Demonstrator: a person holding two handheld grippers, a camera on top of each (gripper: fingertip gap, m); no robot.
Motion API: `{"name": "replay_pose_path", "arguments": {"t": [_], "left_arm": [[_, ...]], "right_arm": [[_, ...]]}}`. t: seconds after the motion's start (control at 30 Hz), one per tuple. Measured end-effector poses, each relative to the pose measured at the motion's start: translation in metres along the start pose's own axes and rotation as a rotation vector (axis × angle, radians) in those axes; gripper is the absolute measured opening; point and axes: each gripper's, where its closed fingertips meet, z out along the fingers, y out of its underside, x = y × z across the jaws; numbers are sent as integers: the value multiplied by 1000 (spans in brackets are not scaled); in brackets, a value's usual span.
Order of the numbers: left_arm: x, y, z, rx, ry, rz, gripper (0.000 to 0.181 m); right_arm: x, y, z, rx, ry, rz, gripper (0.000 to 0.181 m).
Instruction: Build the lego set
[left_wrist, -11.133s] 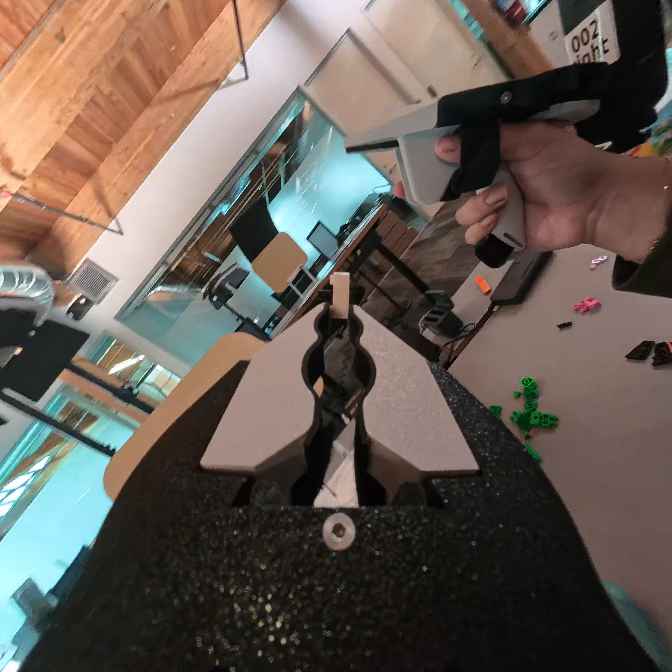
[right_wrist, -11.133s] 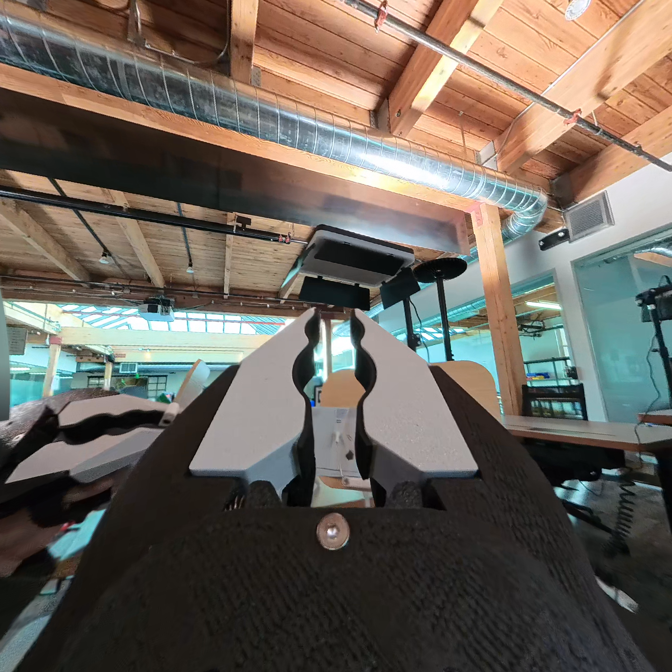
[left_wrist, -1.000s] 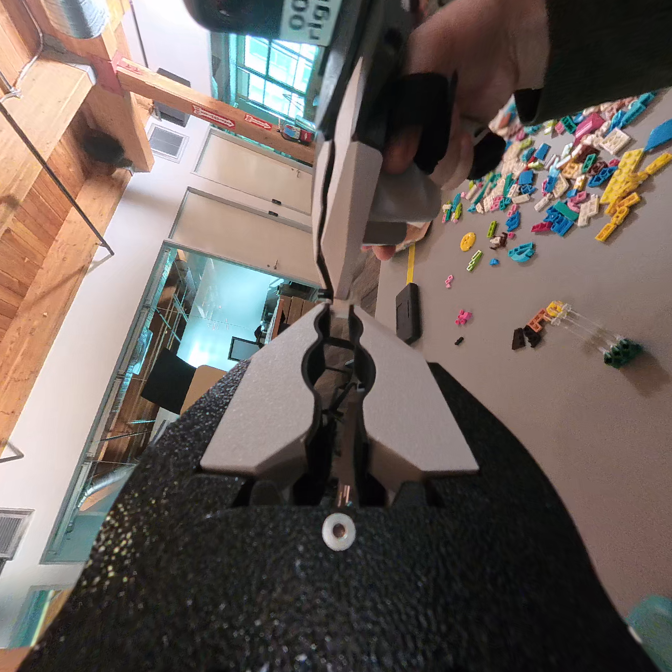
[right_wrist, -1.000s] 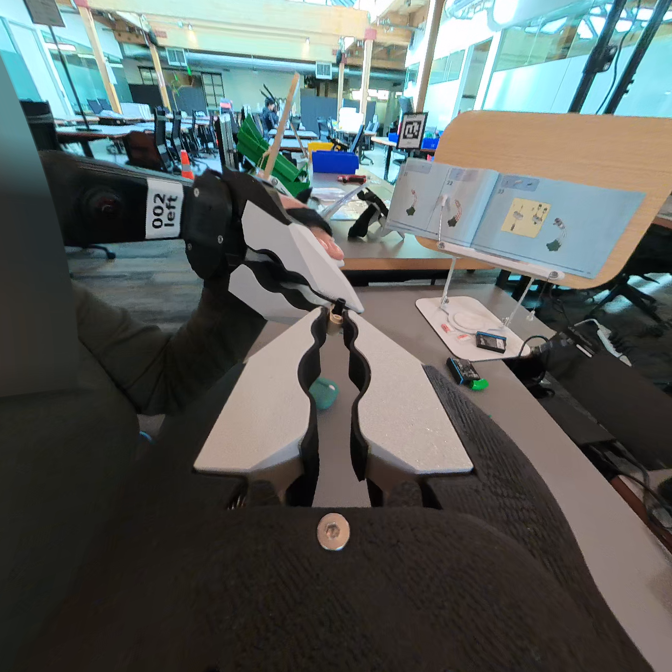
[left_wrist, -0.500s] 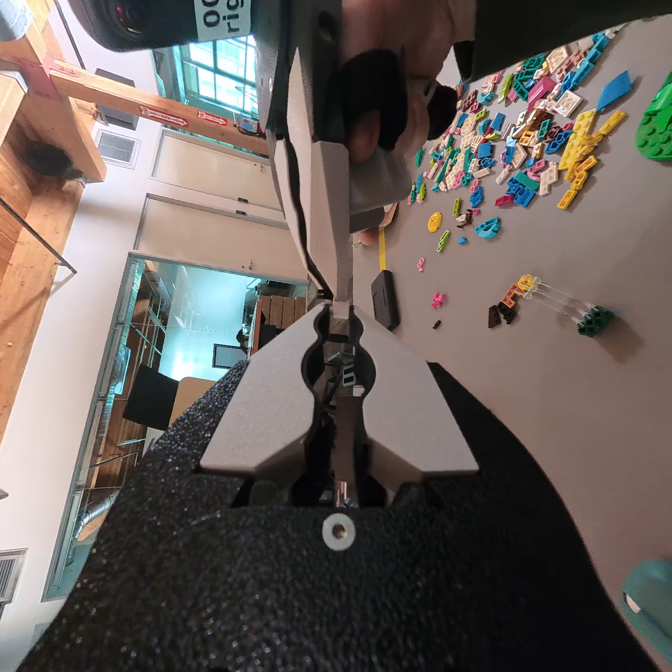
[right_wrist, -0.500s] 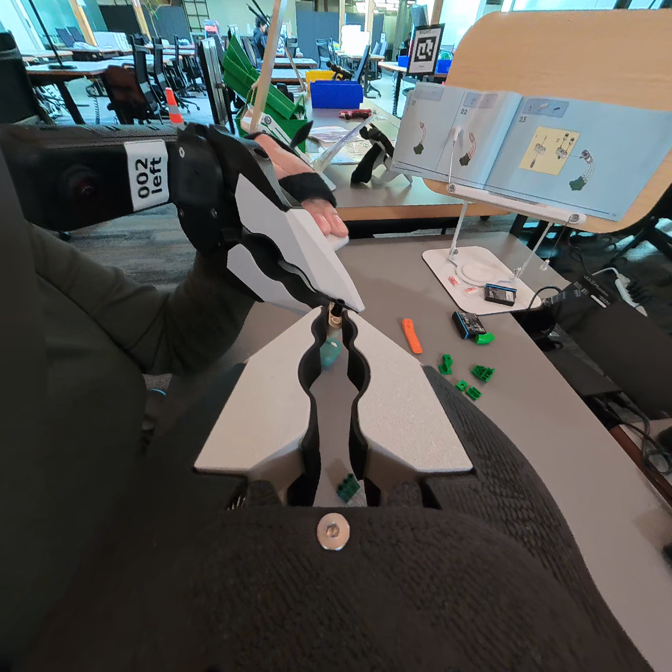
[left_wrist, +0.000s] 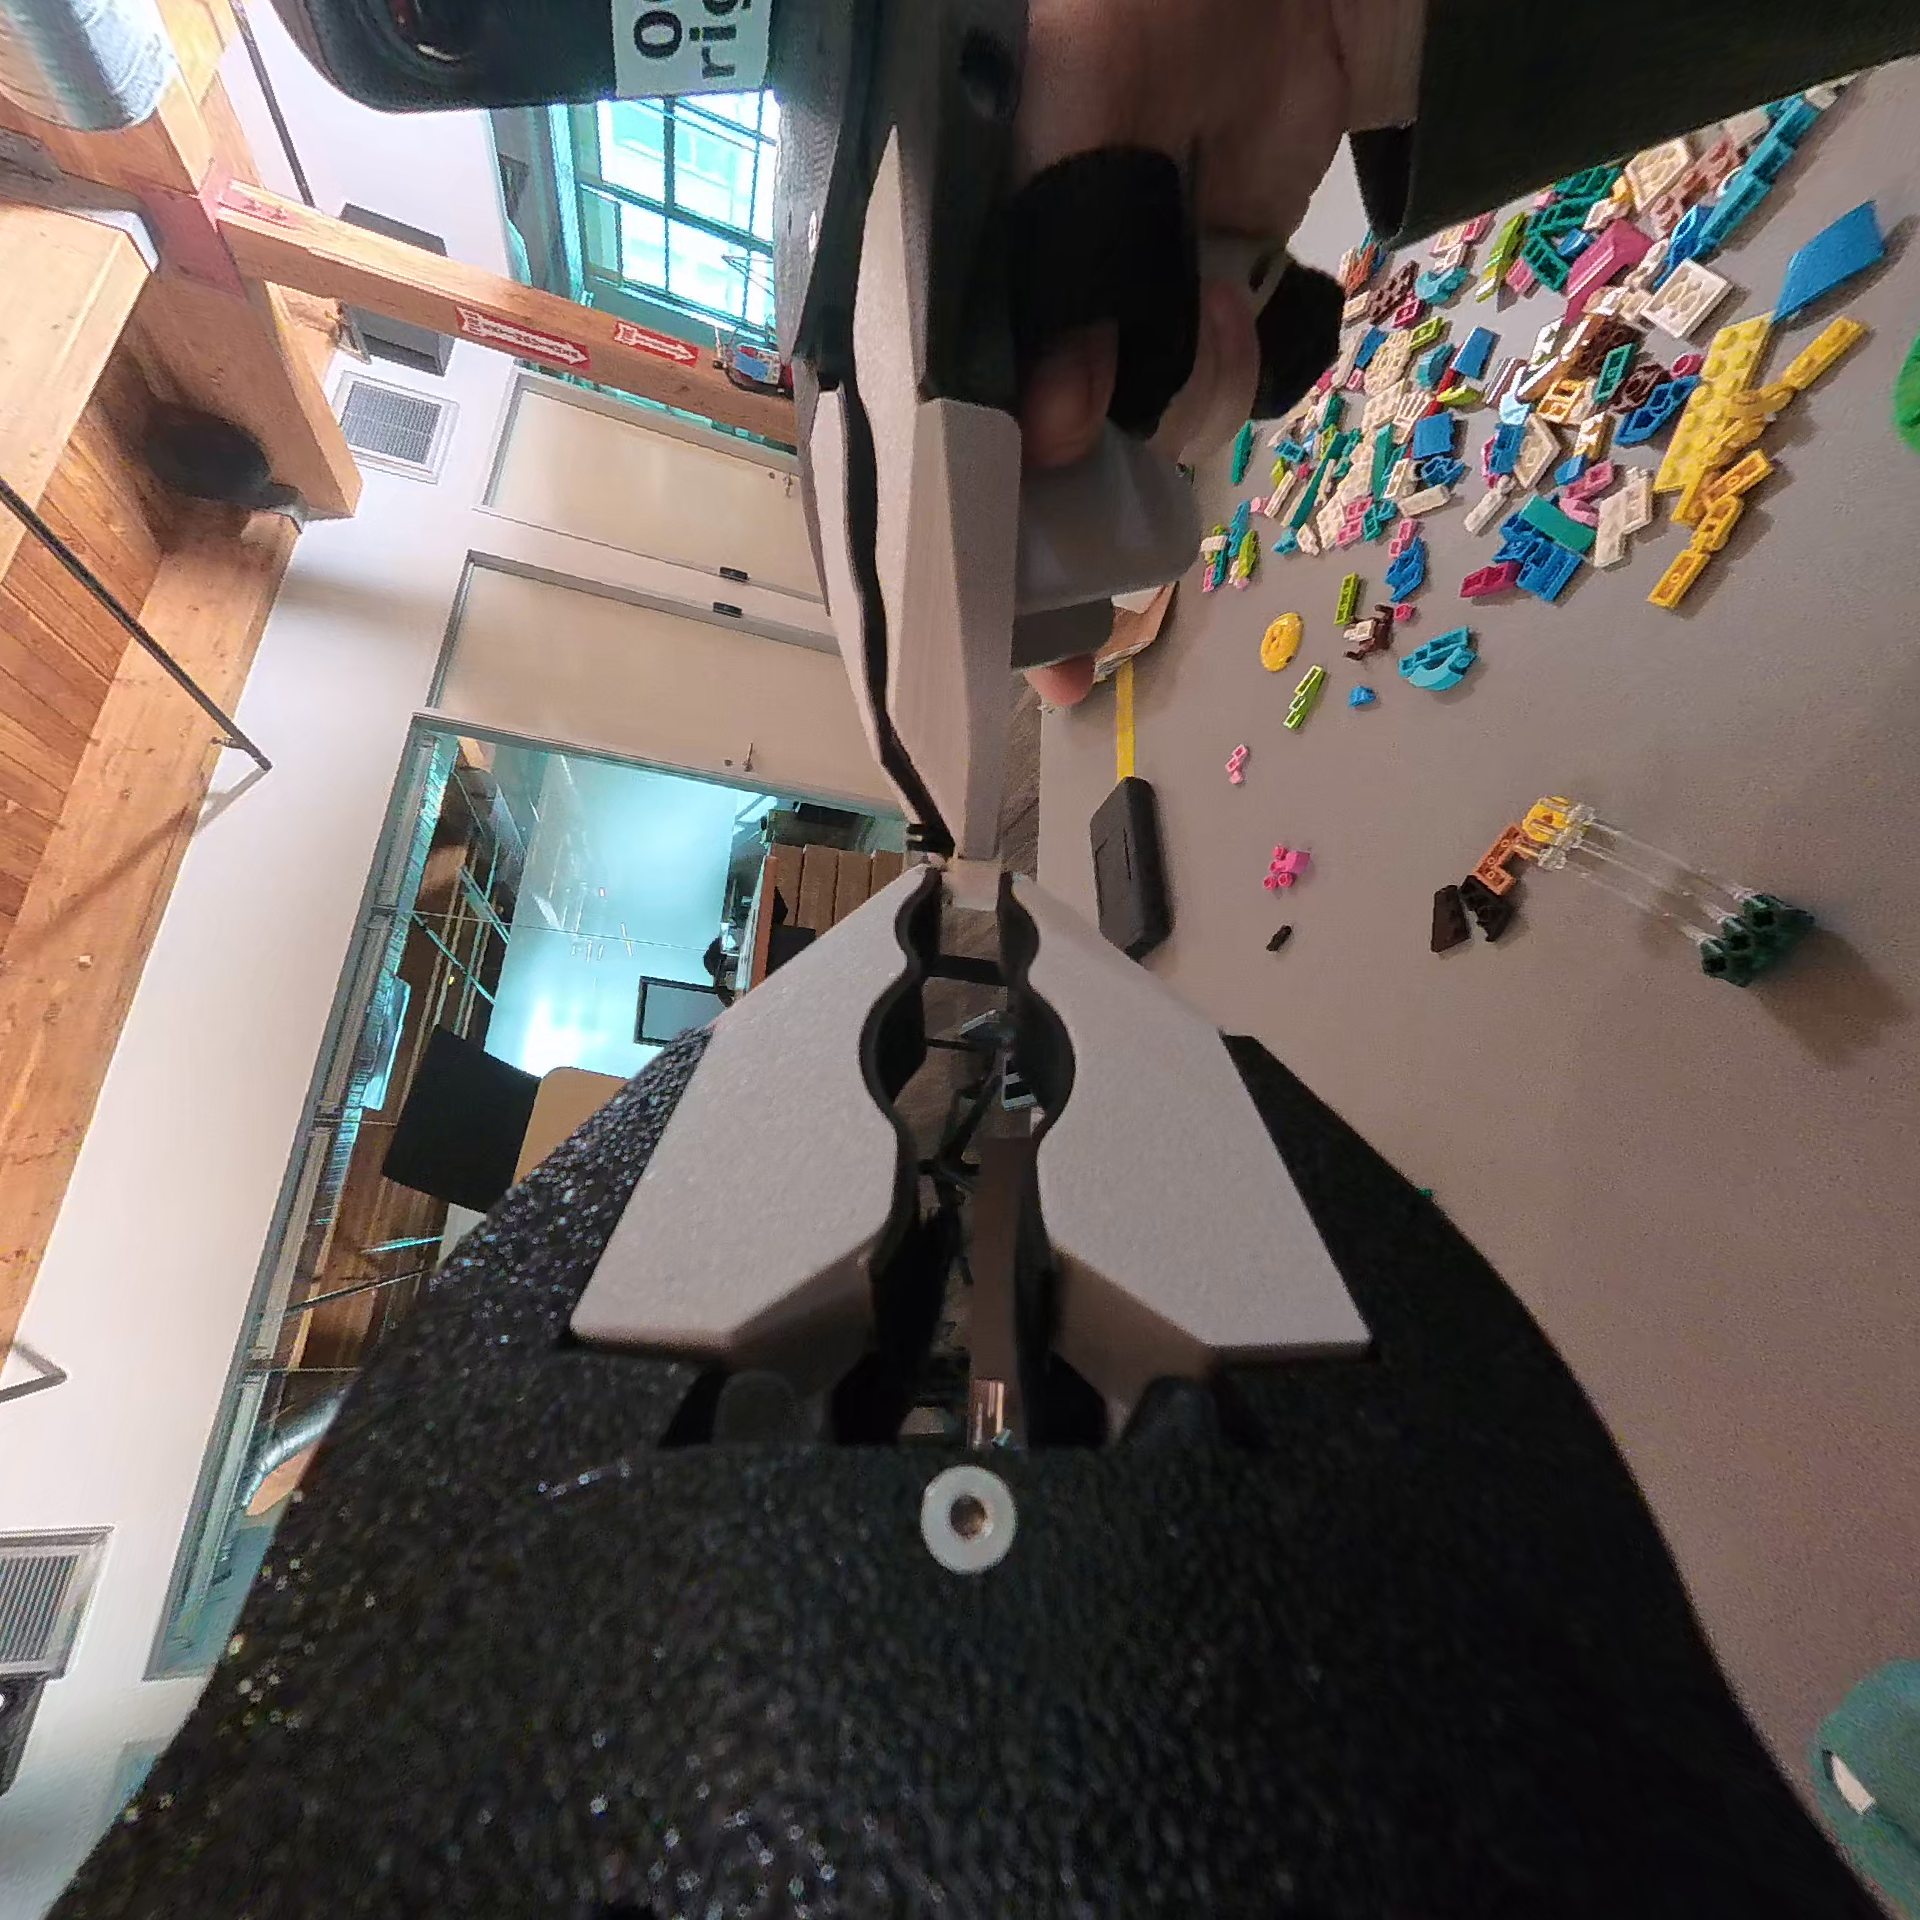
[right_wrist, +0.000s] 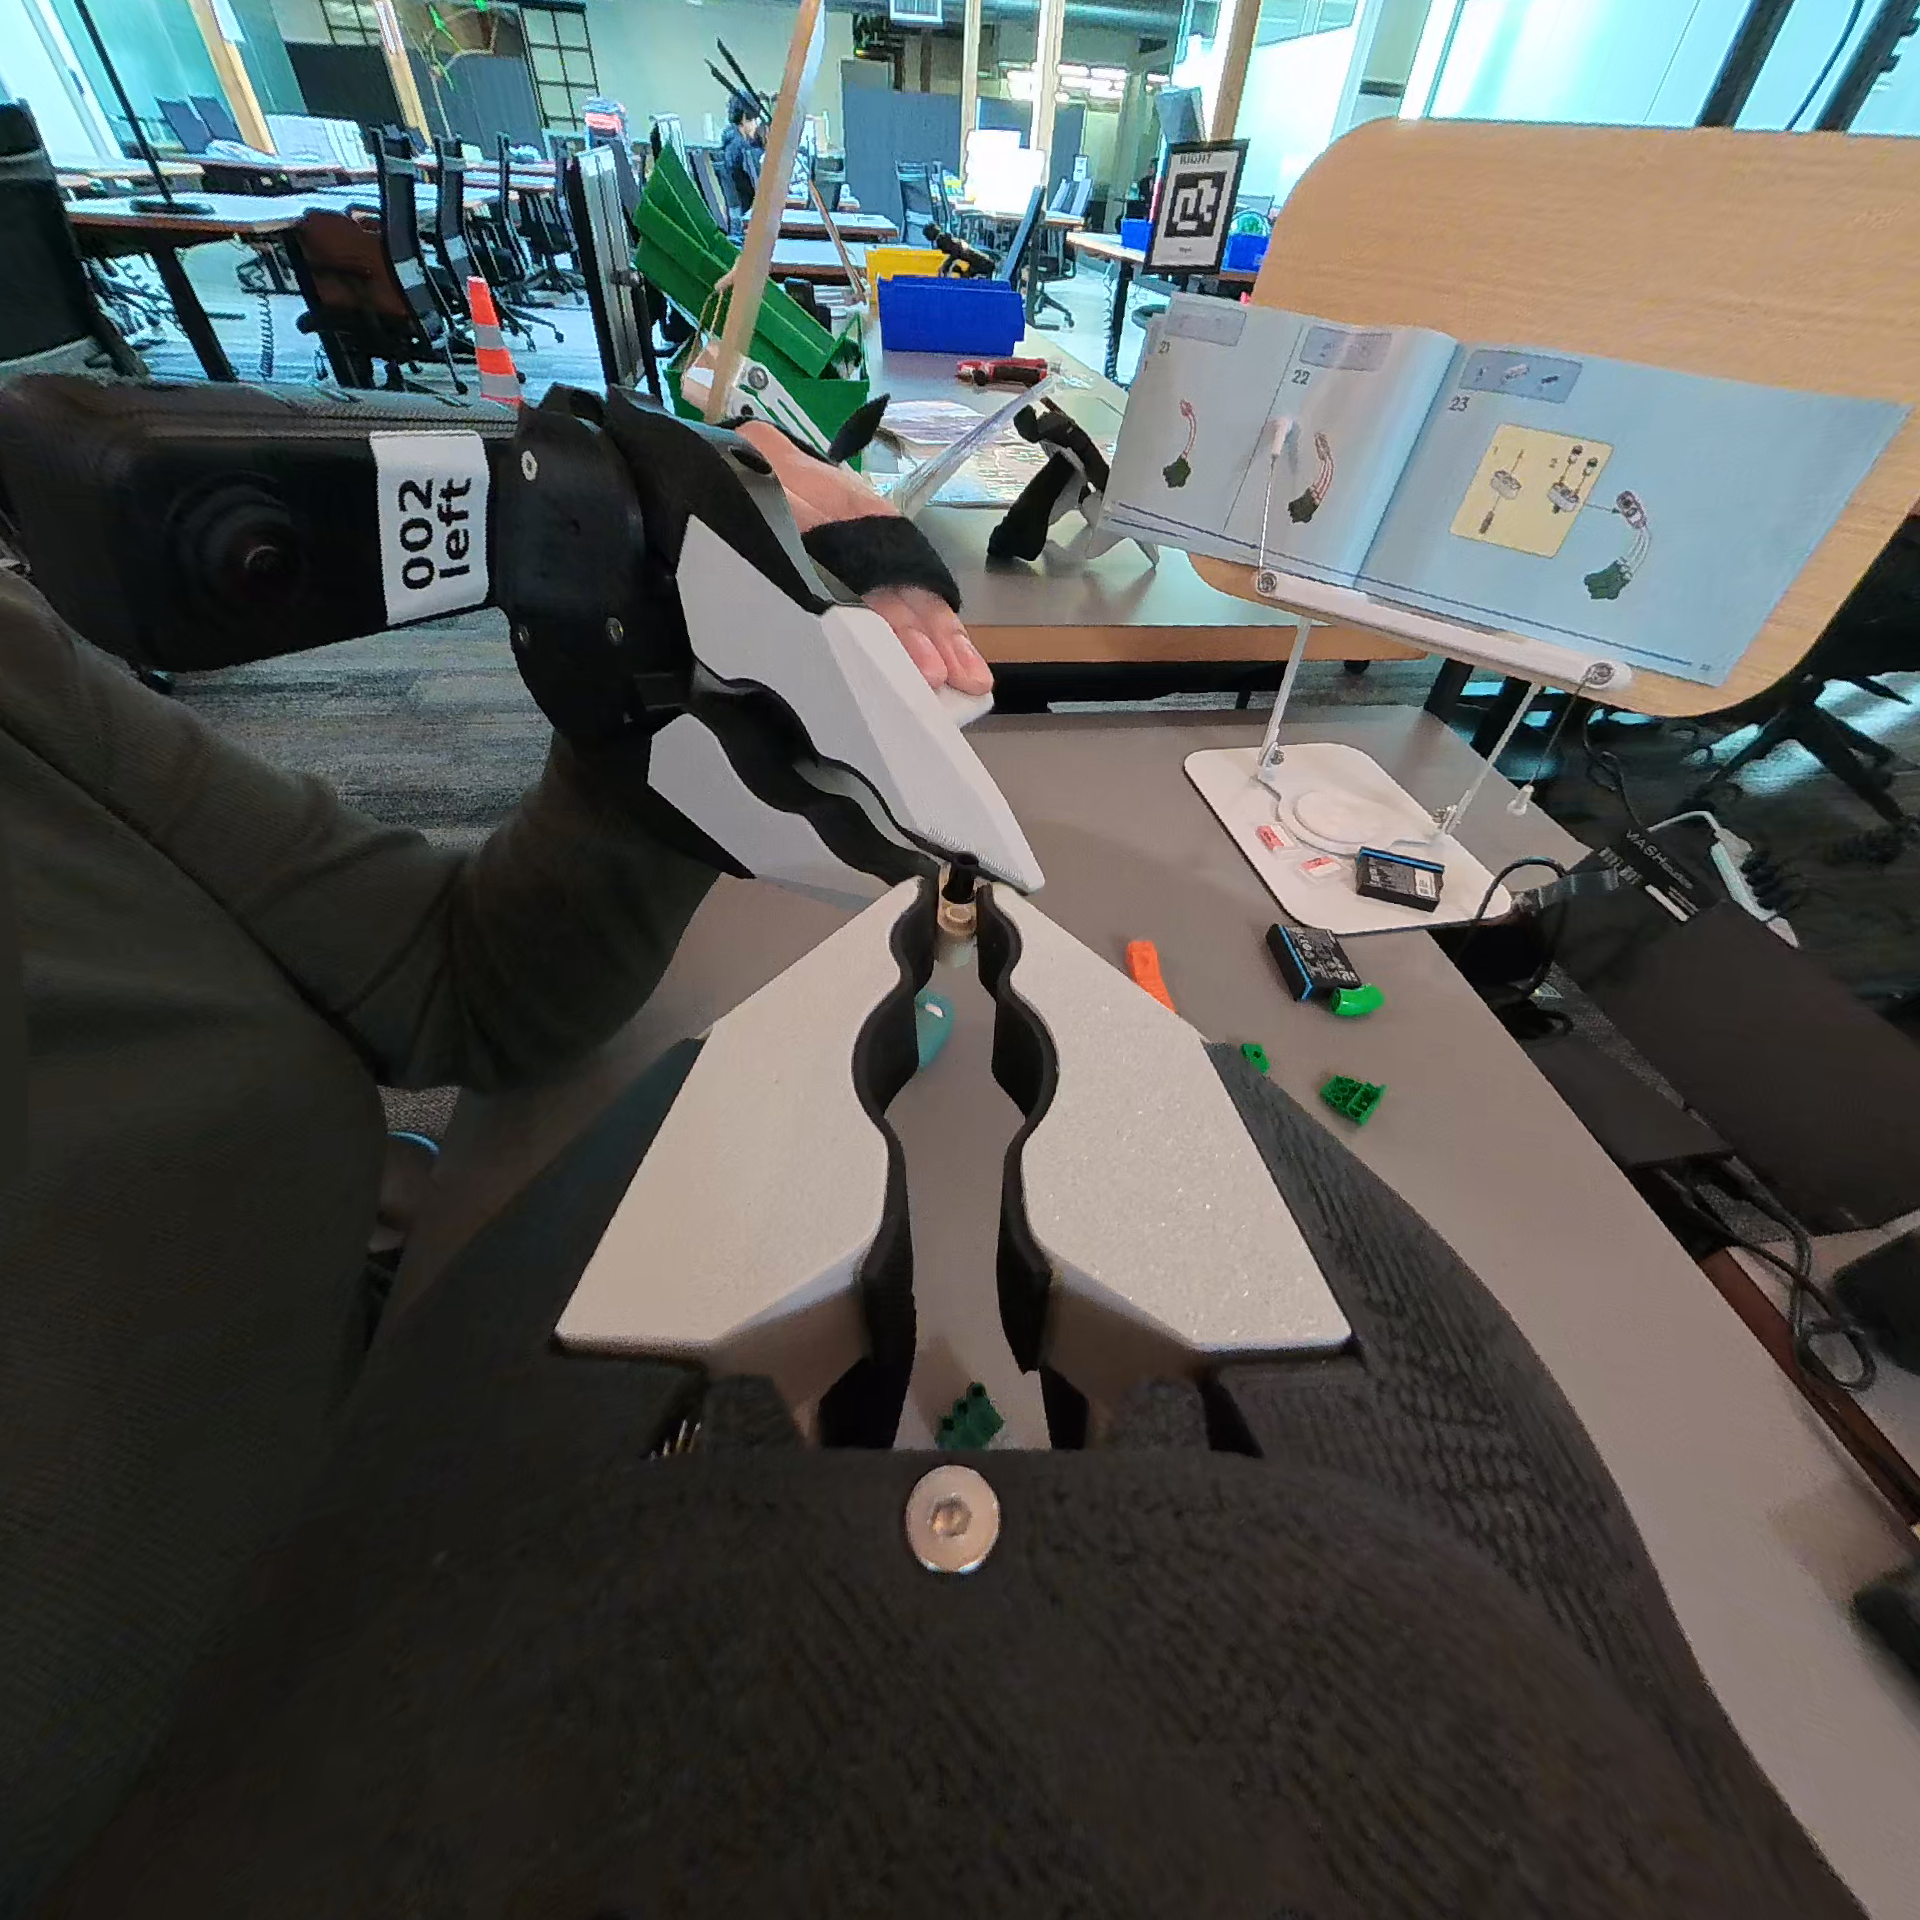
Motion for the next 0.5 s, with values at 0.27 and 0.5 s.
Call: {"name": "replay_pose_path", "arguments": {"t": [0.27,0.5], "left_arm": [[-5,1,-2,-8,-26,-3,8],[-5,1,-3,-11,-28,-1,8]], "right_arm": [[1,-5,1,26,9,-13,6],[0,-5,2,29,8,-21,6]]}}
